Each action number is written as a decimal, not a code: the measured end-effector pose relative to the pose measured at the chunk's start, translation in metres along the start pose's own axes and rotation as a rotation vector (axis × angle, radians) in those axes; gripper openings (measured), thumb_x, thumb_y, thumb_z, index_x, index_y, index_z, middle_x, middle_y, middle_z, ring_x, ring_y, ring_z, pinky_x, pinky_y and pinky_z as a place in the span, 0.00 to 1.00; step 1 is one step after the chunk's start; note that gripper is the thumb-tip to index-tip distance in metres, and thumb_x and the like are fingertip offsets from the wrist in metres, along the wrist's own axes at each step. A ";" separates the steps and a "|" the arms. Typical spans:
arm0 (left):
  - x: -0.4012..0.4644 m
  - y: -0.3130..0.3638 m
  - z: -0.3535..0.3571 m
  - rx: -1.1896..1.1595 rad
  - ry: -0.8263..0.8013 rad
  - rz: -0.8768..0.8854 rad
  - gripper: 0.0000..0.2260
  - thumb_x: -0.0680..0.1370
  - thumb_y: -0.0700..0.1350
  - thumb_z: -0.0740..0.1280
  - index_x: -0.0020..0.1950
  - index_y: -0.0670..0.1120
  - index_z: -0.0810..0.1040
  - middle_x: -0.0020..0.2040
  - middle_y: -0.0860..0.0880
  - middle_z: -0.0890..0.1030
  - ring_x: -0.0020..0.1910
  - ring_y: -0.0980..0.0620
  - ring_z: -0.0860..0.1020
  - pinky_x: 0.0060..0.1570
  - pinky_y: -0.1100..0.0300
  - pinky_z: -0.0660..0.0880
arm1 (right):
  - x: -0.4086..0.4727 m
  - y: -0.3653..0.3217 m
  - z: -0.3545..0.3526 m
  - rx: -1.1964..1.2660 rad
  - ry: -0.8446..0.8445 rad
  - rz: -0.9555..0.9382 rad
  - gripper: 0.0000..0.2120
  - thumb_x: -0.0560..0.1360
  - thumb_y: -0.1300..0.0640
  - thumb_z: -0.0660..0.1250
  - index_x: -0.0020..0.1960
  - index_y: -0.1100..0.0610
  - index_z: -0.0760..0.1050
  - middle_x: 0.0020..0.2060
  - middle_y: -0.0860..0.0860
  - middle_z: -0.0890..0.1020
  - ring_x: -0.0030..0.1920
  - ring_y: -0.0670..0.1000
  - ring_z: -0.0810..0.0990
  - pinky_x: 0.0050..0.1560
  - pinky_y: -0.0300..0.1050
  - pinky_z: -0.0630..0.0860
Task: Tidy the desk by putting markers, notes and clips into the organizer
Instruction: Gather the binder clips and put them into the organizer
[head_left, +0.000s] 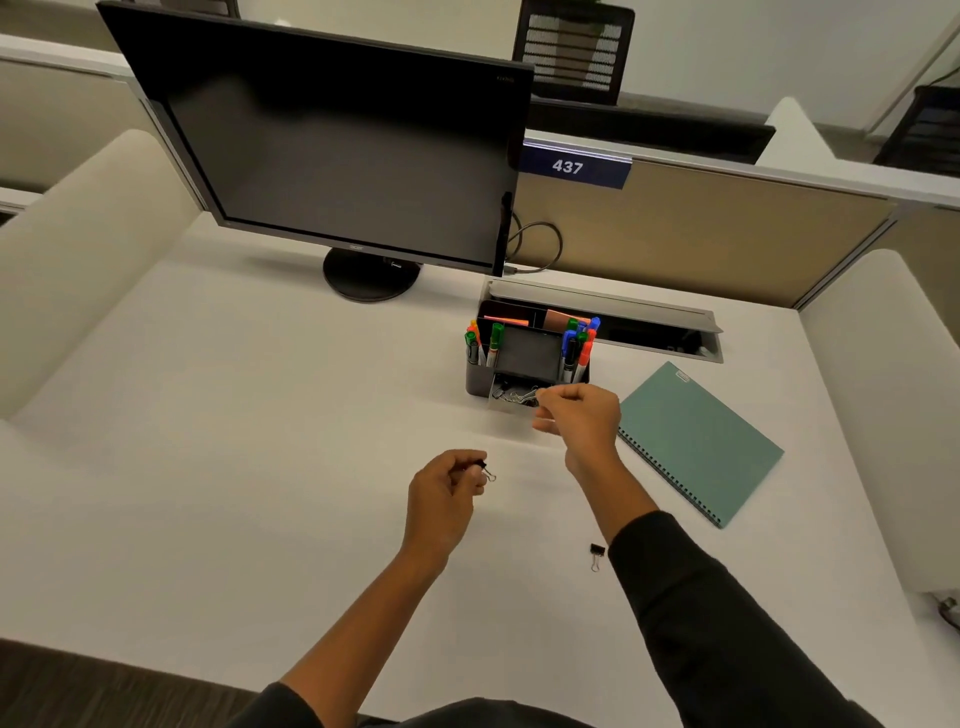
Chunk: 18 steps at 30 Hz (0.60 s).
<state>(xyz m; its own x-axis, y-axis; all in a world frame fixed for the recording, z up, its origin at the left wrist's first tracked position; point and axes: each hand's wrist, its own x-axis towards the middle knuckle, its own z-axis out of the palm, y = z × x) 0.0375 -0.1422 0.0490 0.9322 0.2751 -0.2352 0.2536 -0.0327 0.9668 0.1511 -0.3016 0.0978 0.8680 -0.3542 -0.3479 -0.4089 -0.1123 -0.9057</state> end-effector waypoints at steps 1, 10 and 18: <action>-0.003 -0.002 -0.002 -0.012 -0.010 -0.024 0.09 0.81 0.35 0.68 0.55 0.47 0.85 0.43 0.49 0.87 0.45 0.50 0.86 0.49 0.59 0.83 | 0.005 0.000 0.005 -0.023 -0.005 0.013 0.02 0.74 0.64 0.76 0.47 0.60 0.84 0.39 0.56 0.86 0.34 0.51 0.87 0.37 0.47 0.86; -0.012 -0.007 -0.024 -0.038 0.004 -0.127 0.07 0.81 0.36 0.70 0.54 0.47 0.83 0.44 0.50 0.88 0.45 0.52 0.87 0.45 0.67 0.79 | 0.033 0.009 0.026 -0.127 -0.016 0.033 0.05 0.75 0.63 0.76 0.50 0.63 0.84 0.38 0.57 0.86 0.32 0.53 0.87 0.38 0.50 0.86; 0.019 0.004 -0.016 0.190 0.045 0.084 0.08 0.79 0.40 0.72 0.52 0.52 0.85 0.48 0.59 0.86 0.47 0.60 0.82 0.42 0.67 0.77 | 0.021 0.014 -0.010 -0.119 0.009 -0.092 0.04 0.76 0.62 0.74 0.51 0.60 0.86 0.39 0.54 0.86 0.32 0.52 0.86 0.39 0.50 0.86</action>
<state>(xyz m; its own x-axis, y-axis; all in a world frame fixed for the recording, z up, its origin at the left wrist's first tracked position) 0.0517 -0.1218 0.0502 0.9407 0.3065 -0.1454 0.2233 -0.2368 0.9455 0.1610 -0.3201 0.0798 0.9011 -0.3455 -0.2619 -0.3583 -0.2535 -0.8985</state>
